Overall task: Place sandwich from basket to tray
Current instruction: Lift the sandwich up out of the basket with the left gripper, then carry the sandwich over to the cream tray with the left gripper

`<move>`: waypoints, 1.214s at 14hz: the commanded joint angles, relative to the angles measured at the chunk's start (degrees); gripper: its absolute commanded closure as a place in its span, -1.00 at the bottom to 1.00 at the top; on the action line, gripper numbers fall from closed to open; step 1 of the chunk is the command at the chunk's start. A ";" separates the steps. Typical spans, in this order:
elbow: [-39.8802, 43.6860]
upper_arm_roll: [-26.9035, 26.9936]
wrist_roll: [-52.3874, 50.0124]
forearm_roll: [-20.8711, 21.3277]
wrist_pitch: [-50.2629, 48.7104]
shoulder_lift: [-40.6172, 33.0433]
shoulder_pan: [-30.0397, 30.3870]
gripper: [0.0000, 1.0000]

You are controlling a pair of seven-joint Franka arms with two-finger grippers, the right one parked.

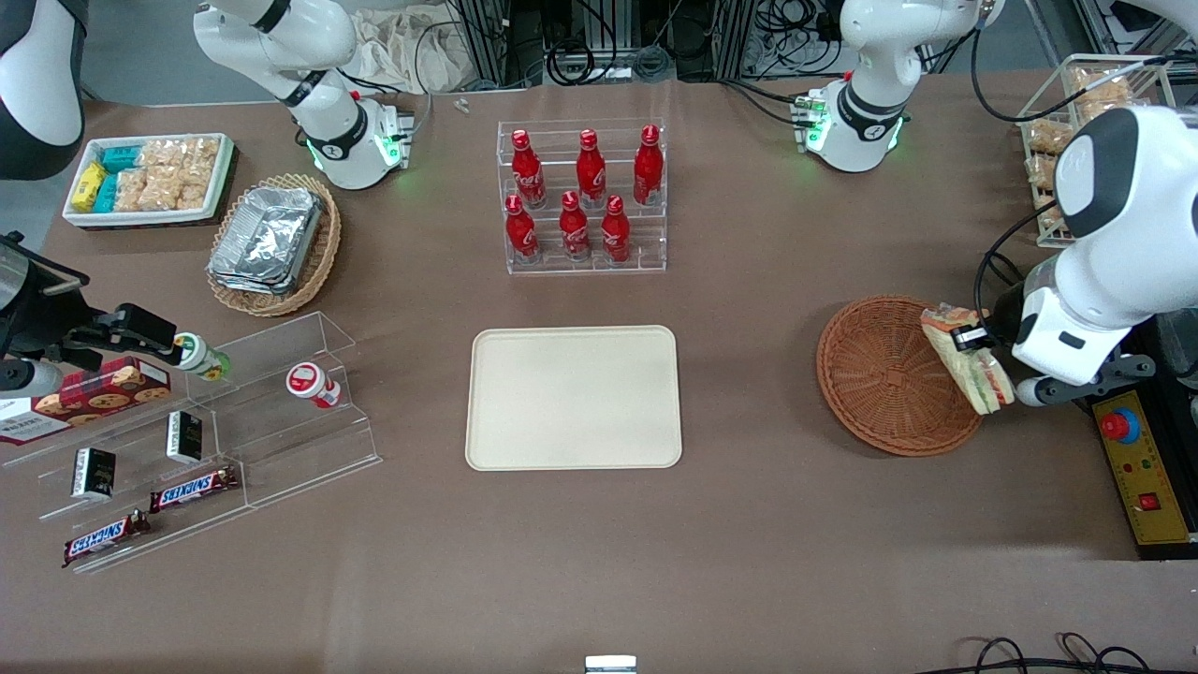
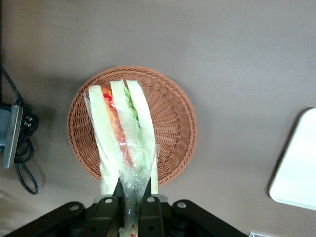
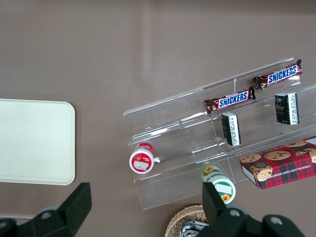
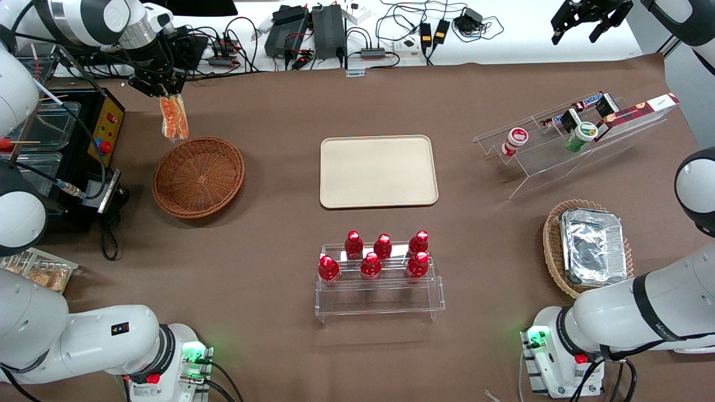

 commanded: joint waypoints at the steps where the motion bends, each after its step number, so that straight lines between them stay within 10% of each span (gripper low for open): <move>1: 2.50 -4.26 0.72 -1.31 -1.08 2.18 -0.97 1.00; 6: 2.76 -13.86 -2.17 -3.25 6.46 7.09 -3.76 1.00; 17: 3.64 -13.78 -15.81 1.14 29.94 25.02 -19.15 1.00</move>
